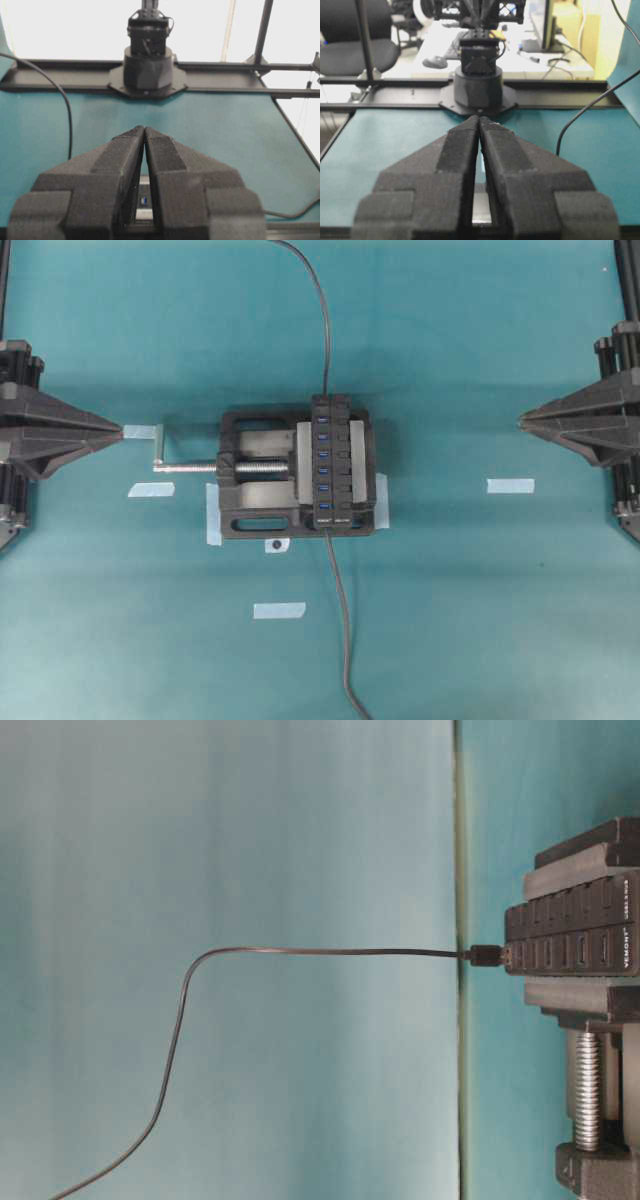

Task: Insert the USB into the second port from the front of the fixed hub.

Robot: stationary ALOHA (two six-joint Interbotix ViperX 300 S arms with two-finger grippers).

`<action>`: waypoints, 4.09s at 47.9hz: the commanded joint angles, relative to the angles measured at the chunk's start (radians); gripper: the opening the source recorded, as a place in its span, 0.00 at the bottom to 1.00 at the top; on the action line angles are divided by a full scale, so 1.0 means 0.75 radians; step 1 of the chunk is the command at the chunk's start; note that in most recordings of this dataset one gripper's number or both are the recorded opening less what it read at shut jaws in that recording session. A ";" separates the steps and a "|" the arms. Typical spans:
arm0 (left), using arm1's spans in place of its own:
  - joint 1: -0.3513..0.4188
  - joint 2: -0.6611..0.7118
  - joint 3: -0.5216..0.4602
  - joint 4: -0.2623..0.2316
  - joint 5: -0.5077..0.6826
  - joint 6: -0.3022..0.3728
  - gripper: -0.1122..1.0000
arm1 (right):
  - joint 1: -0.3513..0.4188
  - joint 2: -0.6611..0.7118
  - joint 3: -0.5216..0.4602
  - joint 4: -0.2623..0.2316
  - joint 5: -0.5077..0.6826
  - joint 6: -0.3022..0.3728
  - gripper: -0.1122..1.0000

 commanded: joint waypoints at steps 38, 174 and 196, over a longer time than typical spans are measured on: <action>0.012 0.137 -0.127 0.004 0.198 -0.006 0.10 | -0.078 0.082 -0.166 0.027 0.528 0.162 0.11; 0.033 0.569 -0.301 0.004 0.479 -0.012 0.10 | -0.297 1.305 -0.861 -0.065 0.792 -0.084 0.12; 0.031 0.583 -0.305 0.004 0.479 -0.012 0.10 | -0.282 1.305 -0.867 -0.065 0.806 -0.100 0.43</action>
